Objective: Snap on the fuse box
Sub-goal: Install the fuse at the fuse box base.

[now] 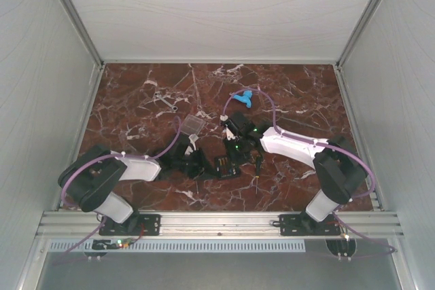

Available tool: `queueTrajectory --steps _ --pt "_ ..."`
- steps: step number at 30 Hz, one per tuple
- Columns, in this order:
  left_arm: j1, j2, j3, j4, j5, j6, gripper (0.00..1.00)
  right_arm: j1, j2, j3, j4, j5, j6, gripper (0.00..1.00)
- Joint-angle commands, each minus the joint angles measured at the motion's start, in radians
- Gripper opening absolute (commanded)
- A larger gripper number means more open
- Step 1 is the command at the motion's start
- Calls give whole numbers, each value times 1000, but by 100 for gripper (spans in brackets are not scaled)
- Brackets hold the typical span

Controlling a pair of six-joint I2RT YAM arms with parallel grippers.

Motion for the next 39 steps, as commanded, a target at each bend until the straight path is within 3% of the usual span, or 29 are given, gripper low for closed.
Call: queueTrajectory --steps 1,25,33,39 --pt "-3 -18 1 37 -14 -7 30 -1 -33 23 -48 -42 -5 0" --pt "-4 -20 9 37 -9 11 30 3 75 93 -94 16 -5 0" --pt "-4 -21 12 38 -6 16 30 44 114 143 -144 103 -3 0" --pt "-4 -29 4 43 -8 15 30 63 96 145 -143 121 10 10"
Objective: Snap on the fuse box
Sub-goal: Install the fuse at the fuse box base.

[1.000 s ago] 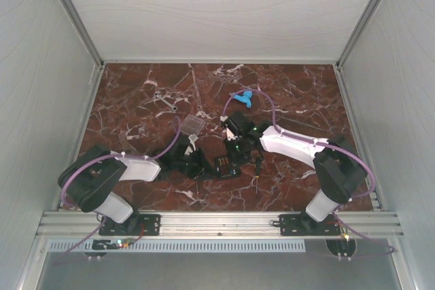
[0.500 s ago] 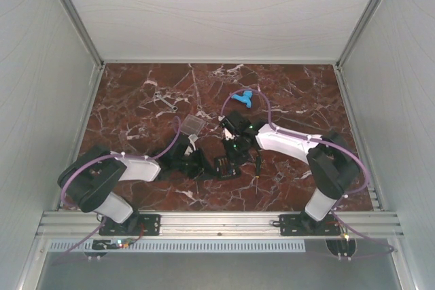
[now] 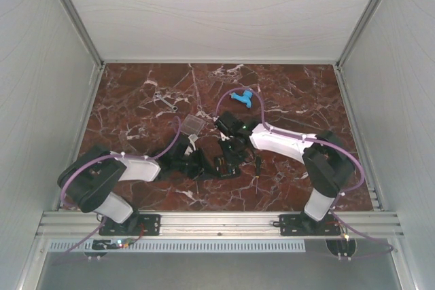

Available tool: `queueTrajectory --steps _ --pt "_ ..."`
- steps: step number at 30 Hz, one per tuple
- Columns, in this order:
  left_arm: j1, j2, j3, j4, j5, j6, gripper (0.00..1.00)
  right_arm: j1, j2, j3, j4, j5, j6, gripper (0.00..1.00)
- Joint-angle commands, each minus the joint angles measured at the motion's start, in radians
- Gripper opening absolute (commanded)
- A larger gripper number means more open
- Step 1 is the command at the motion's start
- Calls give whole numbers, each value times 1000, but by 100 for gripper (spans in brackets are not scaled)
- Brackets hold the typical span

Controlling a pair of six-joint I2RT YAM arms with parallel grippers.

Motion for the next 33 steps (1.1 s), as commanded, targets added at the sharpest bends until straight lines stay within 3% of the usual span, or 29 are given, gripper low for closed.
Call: queueTrajectory --steps 1,18,33 --pt "-4 -25 8 44 0 10 30 17 -6 24 -14 34 12 11" --pt "-3 -34 0 53 3 17 33 59 -55 19 4 143 60 16" --pt "-3 12 12 75 37 27 33 86 -10 26 -27 178 101 11"
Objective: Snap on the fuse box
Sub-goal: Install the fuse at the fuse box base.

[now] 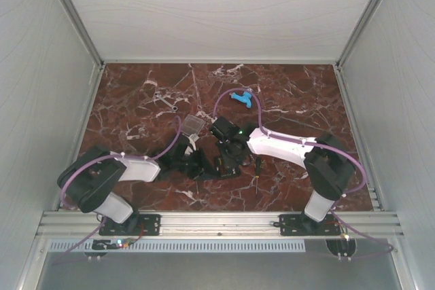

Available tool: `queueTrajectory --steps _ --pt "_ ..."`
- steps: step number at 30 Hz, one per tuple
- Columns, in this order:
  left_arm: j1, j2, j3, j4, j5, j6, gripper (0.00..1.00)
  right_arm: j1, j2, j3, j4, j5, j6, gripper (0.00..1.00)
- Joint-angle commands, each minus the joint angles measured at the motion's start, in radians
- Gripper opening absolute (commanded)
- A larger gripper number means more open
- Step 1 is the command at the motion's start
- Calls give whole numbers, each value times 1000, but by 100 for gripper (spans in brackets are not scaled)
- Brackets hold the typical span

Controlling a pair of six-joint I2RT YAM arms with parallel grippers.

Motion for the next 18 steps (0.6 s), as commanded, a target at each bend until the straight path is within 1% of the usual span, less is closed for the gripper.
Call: queueTrajectory --steps 1,6,9,11,18 --pt "-3 25 18 59 22 15 33 11 9 25 -27 32 26 11" --pt "-2 48 24 64 30 13 32 13 22 20 -27 39 31 11" --pt "-3 59 29 69 32 13 32 14 28 20 -21 37 30 6" --pt "-3 66 32 72 31 12 31 13 30 21 -23 37 29 1" --pt "-3 89 33 85 34 6 23 13 53 18 -39 37 31 0"
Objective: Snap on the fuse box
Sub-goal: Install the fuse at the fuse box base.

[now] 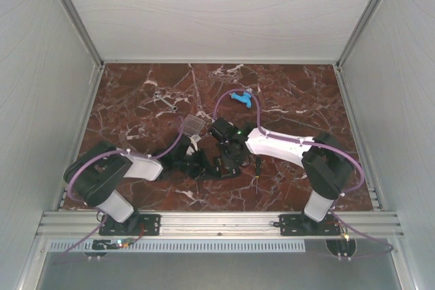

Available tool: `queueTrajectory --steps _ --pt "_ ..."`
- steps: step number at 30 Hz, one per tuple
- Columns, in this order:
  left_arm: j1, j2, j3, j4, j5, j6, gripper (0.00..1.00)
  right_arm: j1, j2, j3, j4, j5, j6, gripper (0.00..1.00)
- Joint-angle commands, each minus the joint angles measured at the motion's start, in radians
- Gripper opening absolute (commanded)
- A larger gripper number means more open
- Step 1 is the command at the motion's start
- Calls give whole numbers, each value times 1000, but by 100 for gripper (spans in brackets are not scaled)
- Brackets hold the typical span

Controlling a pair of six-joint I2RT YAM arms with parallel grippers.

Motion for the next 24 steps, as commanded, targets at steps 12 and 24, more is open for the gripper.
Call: queueTrajectory --steps 12,24 --pt "-2 53 21 68 0 -15 18 1 116 27 -35 37 -8 0" --pt "-3 70 16 103 -19 -39 14 -43 176 31 3 49 -75 0"
